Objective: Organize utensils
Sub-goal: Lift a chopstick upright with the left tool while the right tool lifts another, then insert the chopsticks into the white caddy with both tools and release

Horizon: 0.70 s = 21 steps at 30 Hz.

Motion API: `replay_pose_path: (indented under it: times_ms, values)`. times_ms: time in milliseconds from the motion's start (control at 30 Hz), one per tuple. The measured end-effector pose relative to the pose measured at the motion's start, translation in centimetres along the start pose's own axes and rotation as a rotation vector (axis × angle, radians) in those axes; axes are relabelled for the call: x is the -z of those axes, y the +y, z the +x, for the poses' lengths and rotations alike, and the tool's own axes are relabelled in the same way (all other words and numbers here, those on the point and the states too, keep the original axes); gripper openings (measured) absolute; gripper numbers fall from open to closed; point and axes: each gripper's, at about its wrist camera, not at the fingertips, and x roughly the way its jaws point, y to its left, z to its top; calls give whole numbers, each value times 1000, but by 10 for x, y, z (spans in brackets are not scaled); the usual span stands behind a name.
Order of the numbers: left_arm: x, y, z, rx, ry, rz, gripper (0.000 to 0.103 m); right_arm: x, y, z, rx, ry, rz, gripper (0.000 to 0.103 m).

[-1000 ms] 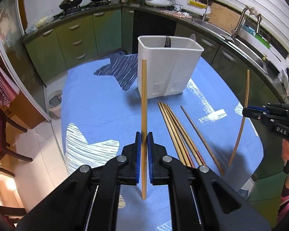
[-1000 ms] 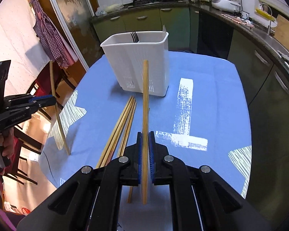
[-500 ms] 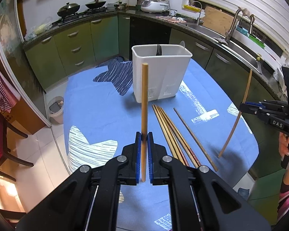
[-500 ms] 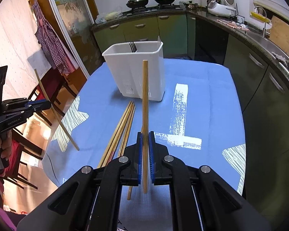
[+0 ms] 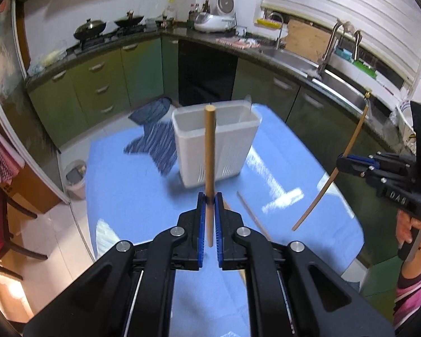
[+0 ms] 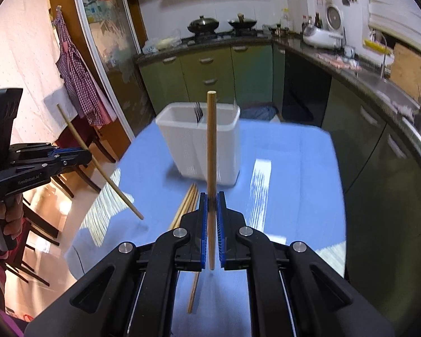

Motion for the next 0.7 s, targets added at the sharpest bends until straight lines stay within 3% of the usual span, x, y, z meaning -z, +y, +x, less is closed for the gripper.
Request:
replay_pose_path:
  times_ms: [200, 433, 567, 700]
  values:
    - [-58, -6, -26, -11, -103, 9, 6, -32, 5, -17, 4, -53, -18, 7]
    - [-121, -5, -40, -67, -247, 7, 6, -42, 7, -17, 3, -52, -27, 7]
    - [-135, -7, -18, -121, -253, 24, 6, -43, 1, -13, 5, -48, -18, 7]
    - [-134, 1, 25, -126, -186, 3, 6, -46, -1, -15, 9, -57, -12, 7]
